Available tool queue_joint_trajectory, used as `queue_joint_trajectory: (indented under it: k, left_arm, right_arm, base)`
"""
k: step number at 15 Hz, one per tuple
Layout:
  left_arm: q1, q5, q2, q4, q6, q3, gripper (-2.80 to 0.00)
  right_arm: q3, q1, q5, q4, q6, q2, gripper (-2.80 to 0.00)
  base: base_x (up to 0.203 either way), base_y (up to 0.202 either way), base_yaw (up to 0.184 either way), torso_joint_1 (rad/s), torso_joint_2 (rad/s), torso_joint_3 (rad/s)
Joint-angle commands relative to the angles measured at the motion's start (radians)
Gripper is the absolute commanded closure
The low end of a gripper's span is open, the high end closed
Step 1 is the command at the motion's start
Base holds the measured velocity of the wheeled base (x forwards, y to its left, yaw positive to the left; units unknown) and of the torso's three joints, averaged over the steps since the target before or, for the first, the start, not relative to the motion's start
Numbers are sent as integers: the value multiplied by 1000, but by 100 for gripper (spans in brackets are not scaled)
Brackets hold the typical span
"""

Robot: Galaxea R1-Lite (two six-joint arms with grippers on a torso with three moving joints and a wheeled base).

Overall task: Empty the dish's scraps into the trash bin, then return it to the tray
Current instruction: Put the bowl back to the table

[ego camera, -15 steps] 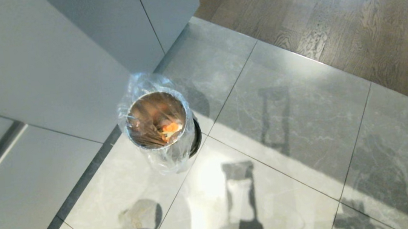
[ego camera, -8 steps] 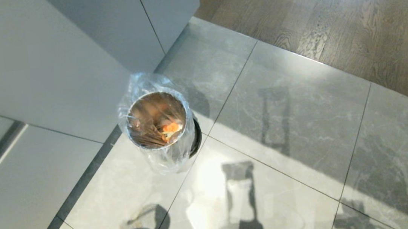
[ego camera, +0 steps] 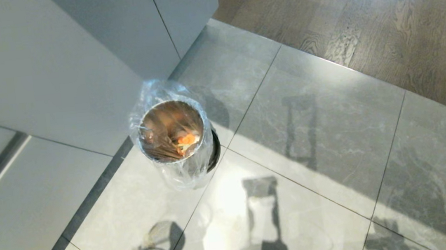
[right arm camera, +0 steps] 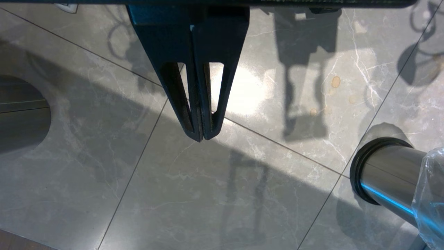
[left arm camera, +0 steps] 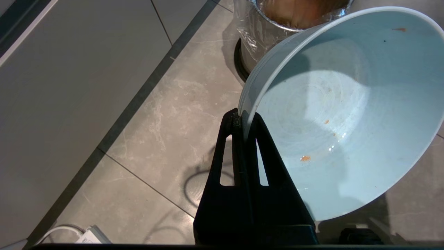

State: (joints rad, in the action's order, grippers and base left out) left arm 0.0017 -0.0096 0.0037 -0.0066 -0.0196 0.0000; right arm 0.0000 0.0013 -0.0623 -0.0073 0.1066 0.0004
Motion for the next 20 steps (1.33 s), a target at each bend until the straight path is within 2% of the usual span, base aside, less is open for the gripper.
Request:
queue_joint_trajectory:
  k: [1, 20]
  left_arm:
    - [0, 0, -2, -1, 0, 0, 0]
    - [0, 0, -2, 0, 1, 0, 0]
  right_arm:
    - [0, 0, -1, 0, 1, 0, 0]
    - [0, 0, -1, 0, 1, 0, 0]
  base:
    - [0, 0, 0, 0, 0, 0]
    - [0, 0, 0, 0, 0, 0]
